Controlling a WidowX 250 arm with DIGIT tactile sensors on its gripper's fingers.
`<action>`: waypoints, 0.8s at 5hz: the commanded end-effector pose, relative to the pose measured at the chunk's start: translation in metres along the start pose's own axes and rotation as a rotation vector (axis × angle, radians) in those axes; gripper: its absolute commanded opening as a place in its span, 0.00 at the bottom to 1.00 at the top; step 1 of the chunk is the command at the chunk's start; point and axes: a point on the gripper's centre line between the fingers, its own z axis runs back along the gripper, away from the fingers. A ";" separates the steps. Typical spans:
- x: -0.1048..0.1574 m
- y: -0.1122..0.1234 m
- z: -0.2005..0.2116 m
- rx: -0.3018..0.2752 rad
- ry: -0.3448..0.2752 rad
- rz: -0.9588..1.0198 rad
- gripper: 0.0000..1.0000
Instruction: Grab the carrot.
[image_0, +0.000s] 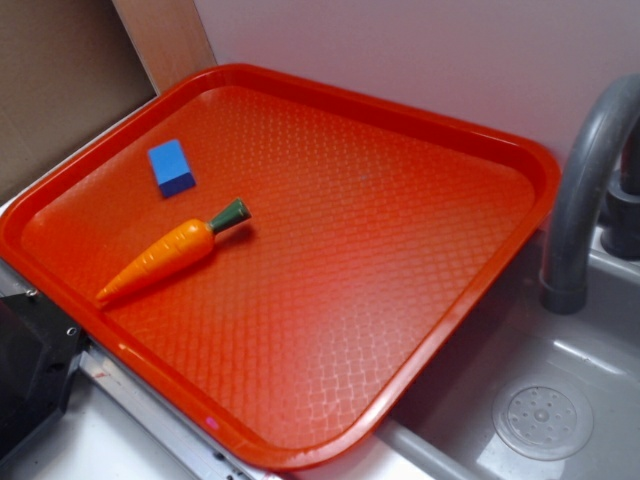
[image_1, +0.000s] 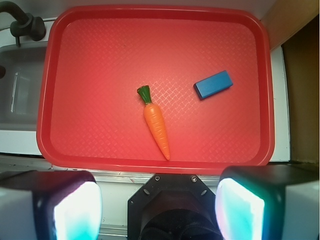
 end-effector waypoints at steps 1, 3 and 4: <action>0.000 0.000 0.000 0.000 0.000 0.000 1.00; 0.033 -0.023 -0.040 -0.078 -0.140 -0.087 1.00; 0.047 -0.023 -0.072 -0.106 -0.146 -0.143 1.00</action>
